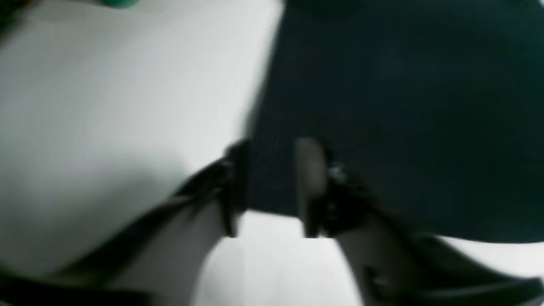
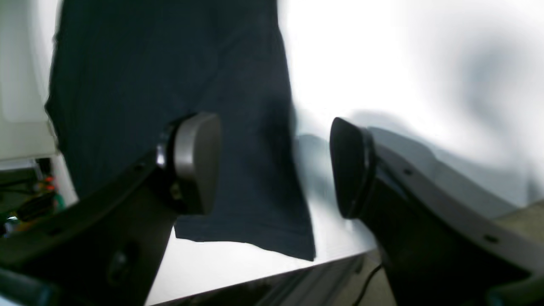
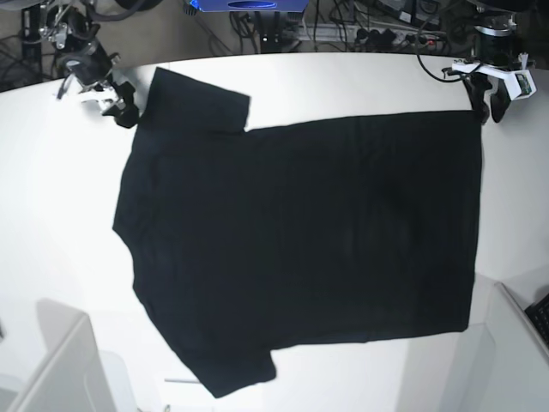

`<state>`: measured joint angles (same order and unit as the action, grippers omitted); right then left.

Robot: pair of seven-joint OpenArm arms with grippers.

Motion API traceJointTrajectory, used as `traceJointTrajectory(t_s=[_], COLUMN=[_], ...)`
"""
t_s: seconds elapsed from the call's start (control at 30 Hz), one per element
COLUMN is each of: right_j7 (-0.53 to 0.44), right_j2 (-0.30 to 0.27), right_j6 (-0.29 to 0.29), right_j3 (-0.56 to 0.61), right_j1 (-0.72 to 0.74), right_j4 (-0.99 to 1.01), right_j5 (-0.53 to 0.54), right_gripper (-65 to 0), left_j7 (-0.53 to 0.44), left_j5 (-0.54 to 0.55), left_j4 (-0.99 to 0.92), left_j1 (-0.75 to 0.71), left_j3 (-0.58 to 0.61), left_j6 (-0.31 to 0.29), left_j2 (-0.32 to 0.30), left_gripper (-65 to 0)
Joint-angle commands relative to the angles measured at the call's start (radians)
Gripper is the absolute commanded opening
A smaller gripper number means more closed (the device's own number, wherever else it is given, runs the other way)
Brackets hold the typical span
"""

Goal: Fold the T-shirt properly
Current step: 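Move both grippers down to the shirt's shoulder corners, then grasp the shoulder corners with both grippers and pull them apart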

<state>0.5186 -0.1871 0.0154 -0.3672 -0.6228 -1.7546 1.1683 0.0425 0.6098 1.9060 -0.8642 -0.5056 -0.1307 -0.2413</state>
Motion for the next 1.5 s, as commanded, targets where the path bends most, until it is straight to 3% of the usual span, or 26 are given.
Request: traceJointTrajectory(t_s=[0.0,0.1,0.23,0.37,0.43,0.5,0.6,0.97,1.27,1.37,1.47], right_j7=[-0.01,-0.01,-0.01,-0.008,0.013,0.042,0.064,0.062,0.062,0.062,0.062], right_j2=[-0.019,-0.024,-0.022,-0.015,-0.015,-0.015,-0.013,-0.007,-0.009,-0.009,-0.012], right_j6=[0.053,0.123,0.126,0.128,0.131,0.185,0.255,0.263,0.263,0.263,0.263], right_j3=[-0.006,-0.006,0.003,0.006,0.006,0.006,0.006,0.112,0.113,0.113,0.113], right_j1=[0.002,0.008,0.013,0.01,0.008,0.01,0.01,0.027,0.028,0.028,0.028], right_j4=[0.003,0.063,0.097,0.103,0.103,0.103,0.115,0.2,0.201,0.201,0.201], right_j5=[0.034,0.042,-0.023,-0.058,-0.058,-0.058,-0.061,-0.063,-0.064,-0.064,-0.064], right_gripper=[-26.7,-26.7,-26.7,-26.6,-26.6,-27.2,-27.3,-27.3,-27.6,-35.4,-54.2], left_j7=[-0.029,0.056,0.303,0.549,0.632,0.661,0.661,0.661,0.661,0.659,0.659], left_j5=[0.032,0.1,0.181,0.246,0.243,0.243,0.243,0.243,0.243,0.243,0.243], left_j4=[0.014,0.014,-0.02,-0.124,-0.168,-0.214,-0.248,-0.271,-0.274,-0.311,-0.386], left_j1=[-0.013,-0.008,0.086,0.198,0.244,0.271,0.276,0.28,0.28,0.299,0.328], left_j3=[-0.029,-0.086,-0.218,-0.379,-0.443,-0.489,-0.491,-0.454,-0.399,-0.387,-0.39], left_j6=[-0.013,-0.102,-0.258,-0.438,-0.485,-0.515,-0.521,-0.522,-0.522,-0.521,-0.521], left_j2=[-0.011,-0.011,-0.003,-0.002,-0.002,-0.002,-0.008,-0.005,-0.002,-0.002,-0.002], left_gripper=[-38.2,-26.3,-14.0,-16.6,-19.3,-20.7,-20.7,-20.7,-20.7,-20.7,-20.7])
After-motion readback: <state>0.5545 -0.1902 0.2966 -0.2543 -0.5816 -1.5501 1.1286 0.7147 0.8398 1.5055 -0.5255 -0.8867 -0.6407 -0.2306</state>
